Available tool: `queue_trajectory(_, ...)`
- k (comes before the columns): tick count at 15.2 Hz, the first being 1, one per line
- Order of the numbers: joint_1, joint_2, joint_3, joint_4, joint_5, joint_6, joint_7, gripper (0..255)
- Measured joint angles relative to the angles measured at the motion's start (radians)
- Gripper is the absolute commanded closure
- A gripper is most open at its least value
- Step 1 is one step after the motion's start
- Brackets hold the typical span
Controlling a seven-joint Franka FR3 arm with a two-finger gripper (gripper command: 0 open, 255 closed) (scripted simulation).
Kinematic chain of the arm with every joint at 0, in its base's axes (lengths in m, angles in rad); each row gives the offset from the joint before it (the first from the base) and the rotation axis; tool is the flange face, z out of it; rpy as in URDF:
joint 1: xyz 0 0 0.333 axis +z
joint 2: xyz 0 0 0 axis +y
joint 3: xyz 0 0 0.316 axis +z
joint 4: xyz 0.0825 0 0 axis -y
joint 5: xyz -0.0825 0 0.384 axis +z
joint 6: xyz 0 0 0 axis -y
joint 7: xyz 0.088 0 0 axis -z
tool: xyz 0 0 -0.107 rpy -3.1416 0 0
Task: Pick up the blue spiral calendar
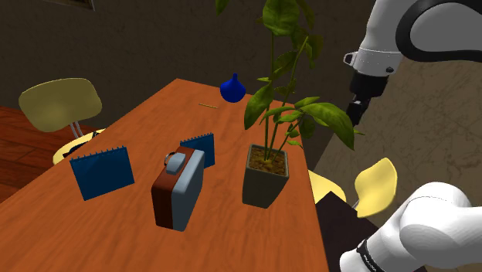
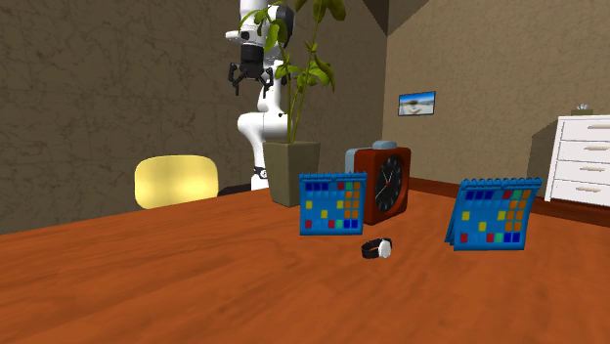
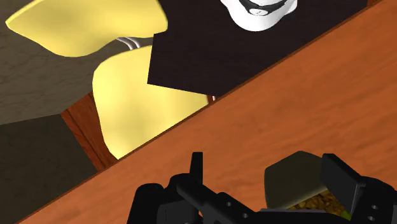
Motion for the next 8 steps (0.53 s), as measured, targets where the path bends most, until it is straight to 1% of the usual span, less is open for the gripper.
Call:
queue_trajectory(2, 0.005, 0.014, -0.003, 0.003, -0.001, 0.011, -0.012, 0)
queue_trajectory(3, 0.011, 0.038, -0.01, 0.004, -0.005, 0.033, -0.033, 0)
queue_trajectory(6, 0.031, 0.135, -0.038, 0.03, -0.021, 0.105, -0.118, 0)
queue_trajectory(8, 0.048, 0.214, -0.051, 0.072, -0.026, 0.143, -0.176, 0)
